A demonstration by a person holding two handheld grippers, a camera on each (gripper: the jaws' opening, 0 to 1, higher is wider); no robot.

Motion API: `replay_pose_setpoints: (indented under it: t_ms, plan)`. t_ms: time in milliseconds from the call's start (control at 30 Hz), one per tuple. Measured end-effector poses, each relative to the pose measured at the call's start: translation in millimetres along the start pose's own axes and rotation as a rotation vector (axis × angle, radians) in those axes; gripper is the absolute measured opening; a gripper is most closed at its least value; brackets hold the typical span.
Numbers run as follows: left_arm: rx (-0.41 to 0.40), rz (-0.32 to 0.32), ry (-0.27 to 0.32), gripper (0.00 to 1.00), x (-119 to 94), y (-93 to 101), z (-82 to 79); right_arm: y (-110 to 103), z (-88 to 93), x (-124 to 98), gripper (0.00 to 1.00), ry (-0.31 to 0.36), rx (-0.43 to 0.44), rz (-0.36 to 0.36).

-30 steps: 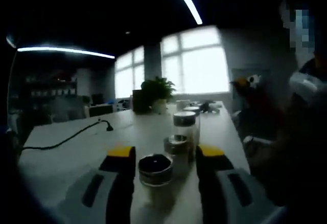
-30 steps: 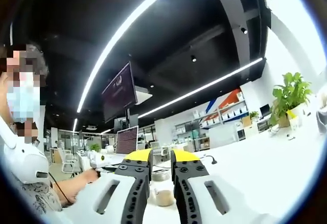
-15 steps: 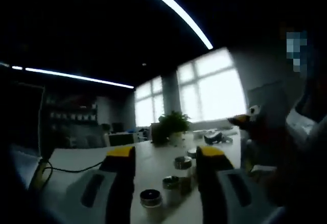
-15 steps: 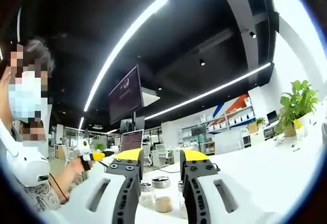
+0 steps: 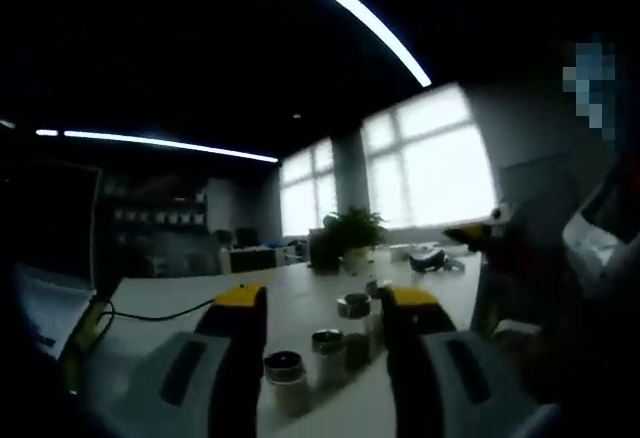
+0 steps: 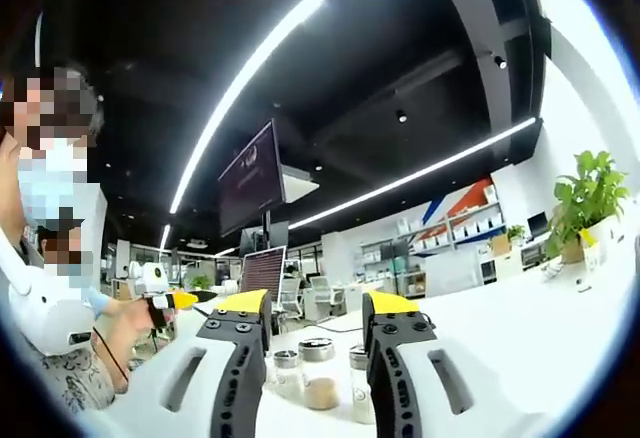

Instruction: Rotate the seasoning bottle until the label or dispensing opening points toward the visible target arrow and the bottle remains upright within the marked orientation range

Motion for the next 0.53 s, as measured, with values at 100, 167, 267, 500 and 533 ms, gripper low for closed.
replay_pose_setpoints:
  t_ms: [100, 167, 267, 500, 533]
  plan:
    - [-0.011, -0.033, -0.001, 0.49, 0, -8.6, 1.6, 2, -1.8, -4, 0.39, 0.007, -0.004, 0.011]
    - [-0.021, -0.039, 0.001, 0.49, 1, -11.3, 2.1, 4, -3.5, -9, 0.40, 0.018, -0.004, 0.028]
    - [-0.037, -0.036, 0.007, 0.52, 5, -12.2, 4.4, 8, -3.6, -13, 0.45, 0.033, 0.010, 0.046]
    - [0.014, -0.073, -0.054, 0.62, 5, -15.5, 20.9, 10, 15.7, -19, 0.60, -0.032, 0.006, 0.065]
    - [0.012, -0.076, -0.056, 0.62, 5, -17.4, 22.0, 11, 19.8, -21, 0.63, -0.041, 0.005, 0.070]
Point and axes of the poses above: the point that each gripper's makers call its tool centre point, and the gripper's own axes: x roughly forward along the fingers, y roughly to its right, z roughly out of its underside, the point moved 3 cm from there along -x, roughly backward along the fingers, and after that the axes turned 1 degree about x, right-handed, at the moved point
